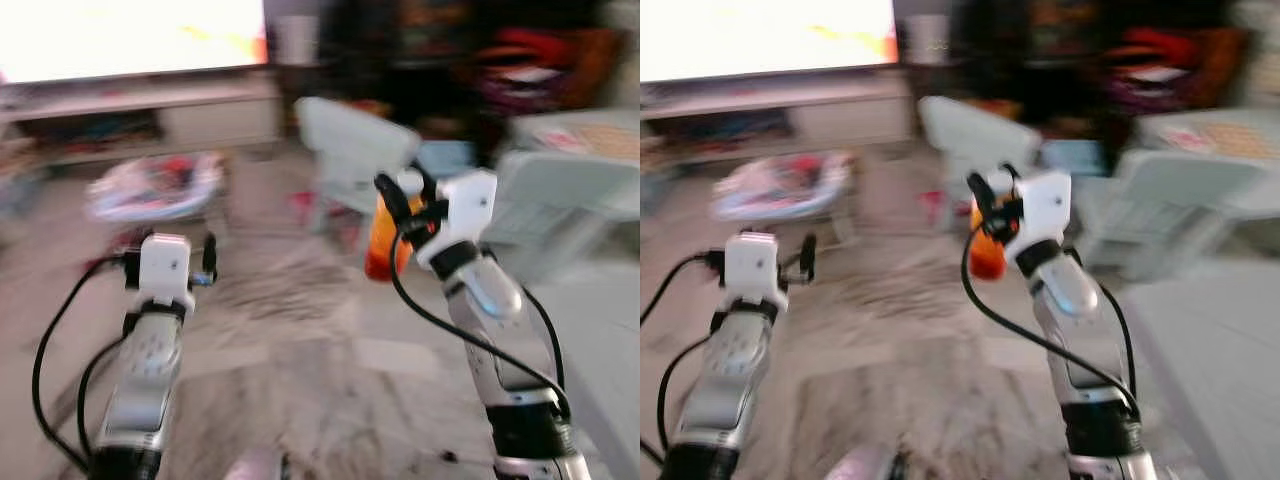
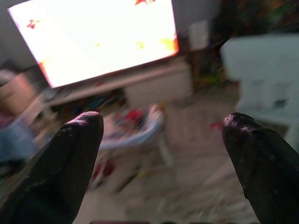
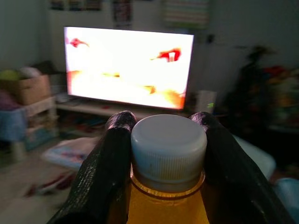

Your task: Restocking fridge

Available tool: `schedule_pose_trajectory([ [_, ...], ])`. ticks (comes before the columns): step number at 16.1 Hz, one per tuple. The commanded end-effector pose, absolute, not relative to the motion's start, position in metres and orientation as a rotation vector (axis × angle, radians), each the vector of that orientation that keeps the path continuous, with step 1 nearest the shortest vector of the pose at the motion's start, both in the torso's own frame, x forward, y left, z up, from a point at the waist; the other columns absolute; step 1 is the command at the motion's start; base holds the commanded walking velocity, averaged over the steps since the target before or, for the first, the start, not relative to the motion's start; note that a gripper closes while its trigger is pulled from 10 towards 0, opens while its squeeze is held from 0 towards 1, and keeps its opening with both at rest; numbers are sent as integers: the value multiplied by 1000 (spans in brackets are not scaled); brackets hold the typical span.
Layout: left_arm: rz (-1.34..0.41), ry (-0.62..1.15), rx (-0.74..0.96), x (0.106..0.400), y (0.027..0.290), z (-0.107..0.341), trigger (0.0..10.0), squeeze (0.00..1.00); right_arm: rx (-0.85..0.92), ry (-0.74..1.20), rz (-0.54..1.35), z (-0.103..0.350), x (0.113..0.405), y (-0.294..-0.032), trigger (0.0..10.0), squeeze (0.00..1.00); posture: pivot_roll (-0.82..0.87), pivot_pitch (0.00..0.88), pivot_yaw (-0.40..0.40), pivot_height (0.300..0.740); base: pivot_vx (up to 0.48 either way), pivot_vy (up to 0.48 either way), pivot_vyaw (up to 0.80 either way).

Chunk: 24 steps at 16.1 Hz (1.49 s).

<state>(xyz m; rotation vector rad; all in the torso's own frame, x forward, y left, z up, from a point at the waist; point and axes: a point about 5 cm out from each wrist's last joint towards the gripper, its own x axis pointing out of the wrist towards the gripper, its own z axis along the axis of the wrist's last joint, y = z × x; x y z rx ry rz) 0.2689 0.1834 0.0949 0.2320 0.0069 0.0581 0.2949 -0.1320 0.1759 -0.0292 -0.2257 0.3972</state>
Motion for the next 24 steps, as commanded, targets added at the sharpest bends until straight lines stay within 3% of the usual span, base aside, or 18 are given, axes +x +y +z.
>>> schedule_pose_trajectory([
  [1, 39, -23, 237, 269, 182, 101, 10000, 0, -46, -243, 387, 177, 294, -136, 10000, 0, 110, 0, 13, 740, 0, 0, 800],
  [6, 150, 59, 156, 251, 209, 83, 10000, 0, 5, -220, 401, 167, 291, -125, 10000, 0, 115, 0, 0, 740, 0, 0, 800],
  [9, 66, 54, 115, 254, 196, 88, 10000, 0, 3, -231, 409, 170, 295, -124, 10000, 0, 124, 0, -11, 740, 0, 0, 800],
  [16, 117, 43, 204, 258, 195, 90, 10000, 0, 8, -260, 445, 177, 297, -116, 10000, 0, 126, 0, -15, 740, 0, 0, 800],
  [24, 120, 3, 185, 257, 191, 90, 10000, 0, 1, -271, 455, 178, 299, -113, 10000, 0, 121, 0, -16, 740, 0, 0, 800],
])
